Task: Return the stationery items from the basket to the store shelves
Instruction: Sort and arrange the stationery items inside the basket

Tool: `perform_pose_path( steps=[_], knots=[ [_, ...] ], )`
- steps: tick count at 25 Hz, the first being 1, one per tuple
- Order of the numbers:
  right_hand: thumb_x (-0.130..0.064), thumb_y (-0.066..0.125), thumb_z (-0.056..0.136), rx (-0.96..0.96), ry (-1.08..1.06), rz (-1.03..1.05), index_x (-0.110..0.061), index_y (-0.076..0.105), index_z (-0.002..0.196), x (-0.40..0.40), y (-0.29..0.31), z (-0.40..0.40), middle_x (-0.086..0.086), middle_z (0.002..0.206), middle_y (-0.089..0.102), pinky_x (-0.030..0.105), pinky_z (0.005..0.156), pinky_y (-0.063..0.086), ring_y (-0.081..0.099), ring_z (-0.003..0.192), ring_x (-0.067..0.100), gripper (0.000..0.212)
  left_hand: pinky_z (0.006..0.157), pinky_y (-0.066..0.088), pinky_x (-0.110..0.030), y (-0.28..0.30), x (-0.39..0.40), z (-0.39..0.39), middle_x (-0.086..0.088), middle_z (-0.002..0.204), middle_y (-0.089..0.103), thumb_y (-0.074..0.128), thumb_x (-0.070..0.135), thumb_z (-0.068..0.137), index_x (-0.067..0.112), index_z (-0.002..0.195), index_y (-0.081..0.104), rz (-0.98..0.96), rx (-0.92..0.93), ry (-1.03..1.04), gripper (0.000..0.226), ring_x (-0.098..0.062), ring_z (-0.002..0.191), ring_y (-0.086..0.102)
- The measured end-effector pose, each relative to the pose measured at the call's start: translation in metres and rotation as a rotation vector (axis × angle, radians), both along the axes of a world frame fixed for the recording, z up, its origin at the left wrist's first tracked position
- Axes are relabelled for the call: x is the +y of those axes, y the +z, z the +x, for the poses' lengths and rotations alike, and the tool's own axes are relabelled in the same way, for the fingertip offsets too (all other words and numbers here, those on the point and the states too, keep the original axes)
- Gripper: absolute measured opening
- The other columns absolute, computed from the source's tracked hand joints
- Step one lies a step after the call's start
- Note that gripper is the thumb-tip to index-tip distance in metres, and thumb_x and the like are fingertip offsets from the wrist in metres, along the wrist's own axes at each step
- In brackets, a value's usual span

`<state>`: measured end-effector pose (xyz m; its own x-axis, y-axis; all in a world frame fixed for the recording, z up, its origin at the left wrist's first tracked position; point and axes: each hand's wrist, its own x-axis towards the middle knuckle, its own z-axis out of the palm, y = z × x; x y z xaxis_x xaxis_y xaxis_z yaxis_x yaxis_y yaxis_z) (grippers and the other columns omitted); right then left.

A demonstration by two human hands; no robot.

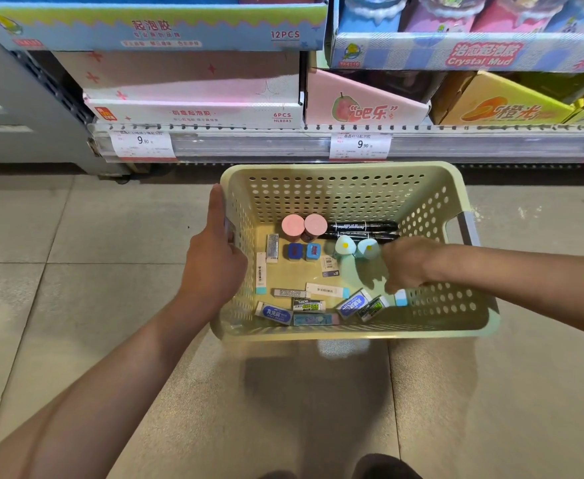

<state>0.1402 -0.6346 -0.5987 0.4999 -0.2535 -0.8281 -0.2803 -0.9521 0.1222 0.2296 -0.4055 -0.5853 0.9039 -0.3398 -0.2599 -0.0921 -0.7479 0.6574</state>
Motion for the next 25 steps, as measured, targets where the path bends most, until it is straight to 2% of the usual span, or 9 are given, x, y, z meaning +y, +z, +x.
perform_pose_path(
  steps=[2, 3, 6, 9, 12, 14, 18, 22, 25],
  knots=[
    [-0.024, 0.061, 0.089, 0.107, -0.105, 0.093, 0.000, 0.041, 0.131, 0.007, -0.014, -0.007, 0.008, 0.072, 0.056, 0.018, 0.047, 0.048, 0.056, 0.054, 0.013, 0.052, 0.067, 0.041, -0.029, -0.001, 0.001, 0.000, 0.006, 0.091, 0.051, 0.044, 0.008, 0.092, 0.029, 0.150, -0.001, 0.004, -0.004, 0.004, 0.077, 0.000, 0.064, 0.047],
    [-0.021, 0.059, 0.091, 0.132, -0.118, 0.105, 0.002, 0.039, 0.132, 0.010, -0.022, -0.009, 0.008, 0.068, 0.052, 0.018, 0.046, 0.047, 0.053, 0.051, 0.013, 0.051, 0.067, 0.041, -0.029, -0.002, 0.001, 0.000, 0.005, 0.090, 0.052, 0.043, 0.008, 0.092, 0.029, 0.150, -0.001, 0.002, -0.006, 0.006, 0.076, -0.001, 0.064, 0.048],
    [-0.015, 0.056, 0.092, 0.085, -0.075, 0.104, -0.002, 0.037, 0.131, 0.015, -0.042, -0.013, 0.012, 0.080, 0.054, 0.022, 0.045, 0.046, 0.054, 0.052, 0.017, 0.046, 0.067, 0.043, -0.030, -0.002, 0.001, 0.000, 0.006, 0.090, 0.052, 0.044, 0.008, 0.092, 0.030, 0.150, 0.000, -0.001, -0.003, 0.009, 0.076, -0.007, 0.065, 0.051],
    [-0.017, 0.055, 0.092, 0.022, -0.037, 0.135, -0.003, 0.047, 0.122, 0.021, -0.051, -0.014, 0.011, 0.094, 0.059, 0.022, 0.047, 0.043, 0.057, 0.064, 0.018, 0.034, 0.066, 0.044, -0.030, -0.003, 0.001, 0.000, 0.005, 0.092, 0.052, 0.044, 0.008, 0.092, 0.031, 0.150, -0.001, 0.010, -0.001, 0.012, 0.077, -0.010, 0.066, 0.053],
    [-0.024, 0.058, 0.089, -0.055, 0.002, 0.163, -0.007, 0.053, 0.117, 0.025, -0.061, -0.014, 0.008, 0.108, 0.062, 0.025, 0.063, 0.046, 0.062, 0.092, 0.022, 0.033, 0.064, 0.042, -0.029, -0.003, 0.001, 0.001, 0.006, 0.090, 0.050, 0.044, 0.008, 0.092, 0.031, 0.150, -0.002, 0.022, 0.001, 0.013, 0.077, -0.004, 0.063, 0.050],
    [-0.029, 0.058, 0.089, -0.097, -0.027, 0.186, -0.010, 0.049, 0.117, 0.027, -0.062, -0.014, 0.007, 0.112, 0.059, 0.027, 0.069, 0.044, 0.059, 0.102, 0.023, 0.035, 0.065, 0.042, -0.030, -0.003, 0.001, 0.001, 0.005, 0.092, 0.051, 0.043, 0.007, 0.092, 0.032, 0.150, -0.003, 0.025, 0.005, 0.020, 0.077, -0.010, 0.067, 0.052],
    [-0.031, 0.061, 0.087, -0.183, -0.102, 0.195, -0.009, 0.048, 0.115, 0.030, -0.067, -0.013, 0.009, 0.111, 0.061, 0.027, 0.069, 0.044, 0.060, 0.101, 0.025, 0.038, 0.066, 0.043, -0.030, -0.004, 0.001, 0.001, 0.005, 0.095, 0.050, 0.043, 0.007, 0.092, 0.032, 0.150, -0.003, 0.020, 0.005, 0.013, 0.078, -0.014, 0.071, 0.053],
    [-0.030, 0.067, 0.082, -0.234, -0.185, 0.207, -0.011, 0.051, 0.117, 0.029, -0.074, -0.014, 0.008, 0.113, 0.061, 0.026, 0.072, 0.045, 0.060, 0.103, 0.024, 0.043, 0.065, 0.042, -0.028, -0.001, 0.000, 0.000, 0.008, 0.096, 0.049, 0.044, 0.009, 0.093, 0.031, 0.150, -0.002, 0.002, 0.010, -0.002, 0.076, -0.001, 0.064, 0.047],
    [-0.032, 0.066, 0.082, -0.199, -0.214, 0.235, -0.013, 0.051, 0.115, 0.029, -0.075, -0.014, 0.006, 0.115, 0.059, 0.028, 0.078, 0.047, 0.057, 0.106, 0.023, 0.042, 0.066, 0.043, -0.029, -0.001, 0.001, -0.001, 0.009, 0.098, 0.048, 0.045, 0.009, 0.093, 0.031, 0.150, -0.001, -0.010, 0.010, -0.009, 0.076, 0.000, 0.064, 0.047]
  ],
)
